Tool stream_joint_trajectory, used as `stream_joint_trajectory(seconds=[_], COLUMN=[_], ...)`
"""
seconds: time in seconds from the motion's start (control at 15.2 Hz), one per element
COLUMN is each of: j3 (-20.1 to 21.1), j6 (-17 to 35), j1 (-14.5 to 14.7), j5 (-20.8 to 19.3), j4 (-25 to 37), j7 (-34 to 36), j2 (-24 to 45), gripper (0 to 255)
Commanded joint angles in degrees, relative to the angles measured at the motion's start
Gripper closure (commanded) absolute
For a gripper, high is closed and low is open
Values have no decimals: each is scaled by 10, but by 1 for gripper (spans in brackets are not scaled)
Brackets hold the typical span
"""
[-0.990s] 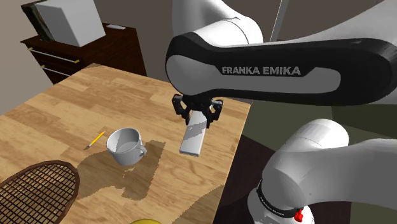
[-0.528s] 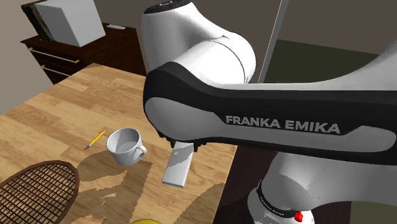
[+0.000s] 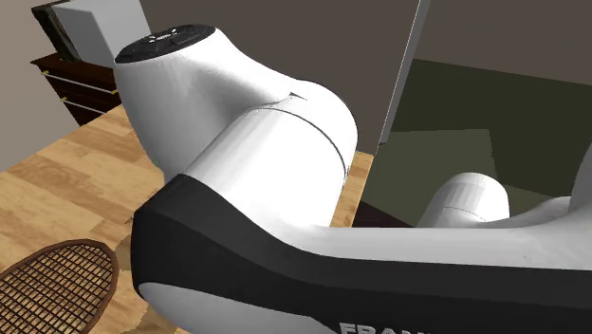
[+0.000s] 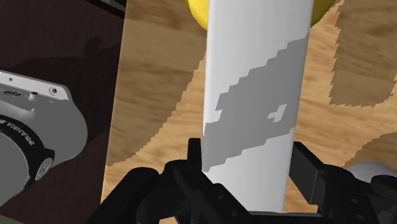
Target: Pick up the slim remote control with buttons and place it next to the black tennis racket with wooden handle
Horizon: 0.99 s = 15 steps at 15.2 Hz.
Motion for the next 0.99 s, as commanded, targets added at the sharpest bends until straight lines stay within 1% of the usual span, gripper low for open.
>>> stream_joint_trajectory(seconds=[0.0, 0.26, 0.53, 0.73, 0.92], j3=[32, 93, 159, 216, 283], j6=[6, 14, 24, 31, 39], j1=[4, 0, -18, -44, -82], j5=[16, 36, 45, 44, 35], j4=[20, 69, 127, 175, 228], j7=[31, 88, 146, 191, 237], j2=[17, 53, 95, 129, 165], gripper=[255, 255, 255, 255, 255])
